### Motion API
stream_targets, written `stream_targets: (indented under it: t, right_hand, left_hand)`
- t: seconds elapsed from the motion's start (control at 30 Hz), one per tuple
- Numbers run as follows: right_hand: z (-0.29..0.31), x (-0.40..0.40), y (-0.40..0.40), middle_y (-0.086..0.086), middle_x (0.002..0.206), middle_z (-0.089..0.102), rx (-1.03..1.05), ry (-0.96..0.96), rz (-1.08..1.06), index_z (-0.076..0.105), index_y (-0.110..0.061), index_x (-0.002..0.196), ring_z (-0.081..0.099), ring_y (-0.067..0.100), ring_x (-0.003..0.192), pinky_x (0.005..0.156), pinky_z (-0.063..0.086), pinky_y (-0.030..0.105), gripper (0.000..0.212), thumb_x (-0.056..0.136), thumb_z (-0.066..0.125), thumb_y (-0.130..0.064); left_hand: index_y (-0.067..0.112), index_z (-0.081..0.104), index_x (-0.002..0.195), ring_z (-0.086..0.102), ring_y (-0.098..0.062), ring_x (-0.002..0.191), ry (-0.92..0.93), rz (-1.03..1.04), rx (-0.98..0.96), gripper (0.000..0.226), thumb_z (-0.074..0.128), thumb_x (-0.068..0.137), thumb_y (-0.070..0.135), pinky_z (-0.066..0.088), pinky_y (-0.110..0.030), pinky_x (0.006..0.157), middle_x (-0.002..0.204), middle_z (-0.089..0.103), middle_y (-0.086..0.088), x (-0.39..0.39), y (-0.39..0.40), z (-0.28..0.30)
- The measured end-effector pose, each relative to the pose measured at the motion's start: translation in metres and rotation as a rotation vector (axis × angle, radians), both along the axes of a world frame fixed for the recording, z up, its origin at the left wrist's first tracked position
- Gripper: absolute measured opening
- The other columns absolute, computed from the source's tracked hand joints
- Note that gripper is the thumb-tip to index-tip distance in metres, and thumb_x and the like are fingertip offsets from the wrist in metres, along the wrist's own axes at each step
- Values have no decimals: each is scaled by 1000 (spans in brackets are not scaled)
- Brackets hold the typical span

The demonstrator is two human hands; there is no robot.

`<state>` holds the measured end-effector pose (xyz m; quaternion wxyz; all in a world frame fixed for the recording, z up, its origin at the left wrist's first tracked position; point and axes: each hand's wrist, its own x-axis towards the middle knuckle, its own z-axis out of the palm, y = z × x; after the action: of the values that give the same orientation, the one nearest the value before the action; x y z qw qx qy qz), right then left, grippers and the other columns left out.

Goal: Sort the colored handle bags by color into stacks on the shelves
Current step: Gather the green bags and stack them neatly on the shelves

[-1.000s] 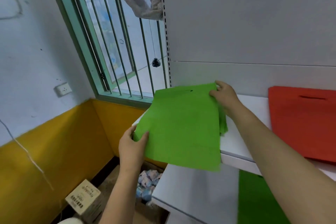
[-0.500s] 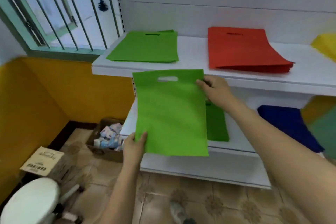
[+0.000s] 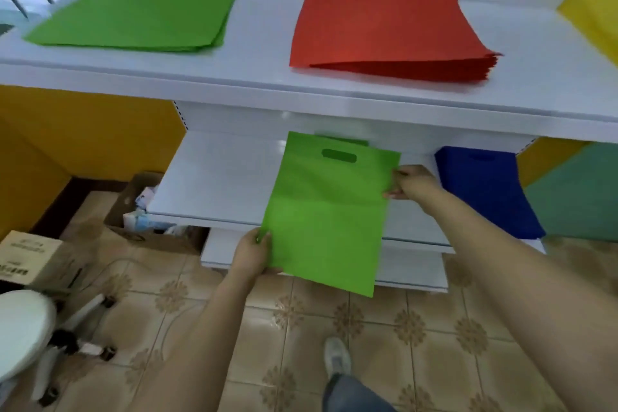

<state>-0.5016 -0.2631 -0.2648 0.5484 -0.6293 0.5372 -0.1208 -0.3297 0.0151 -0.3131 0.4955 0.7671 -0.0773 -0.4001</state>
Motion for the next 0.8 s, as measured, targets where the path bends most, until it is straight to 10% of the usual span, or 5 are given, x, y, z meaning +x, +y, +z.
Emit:
stream_targets:
  t: [0.5,0.67,0.8]
  right_hand:
    - [-151,65,-140,29,116,63,131,35,56,64,0,98,66,27,84,87,56,33,10,90,59,4]
    - [-165,79,-149,15,141,49,-14,220,98,32,-11,149,58,26,114,98,48,36,66,92,61,-24]
    - [-187,70,-114,4,139,45,-30,347,290,32,-13,149,47,23,125,98,38,26,62,96,57,-31]
  left_hand:
    - [4,44,136,60,-44,95,210,94,49,43,33,97,-10,56,-40,43,130,53,-23,36,-158,-139]
    - [5,46,127,58,-37,95,137,107,-40,40,31,94,-11,57,-33,44,125,50,-17,54,-201,-153]
    - [14,43,122,53,-38,105,73,82,-3,36,38,95,-9,57,-32,44,122,42,-7,67,-219,-170]
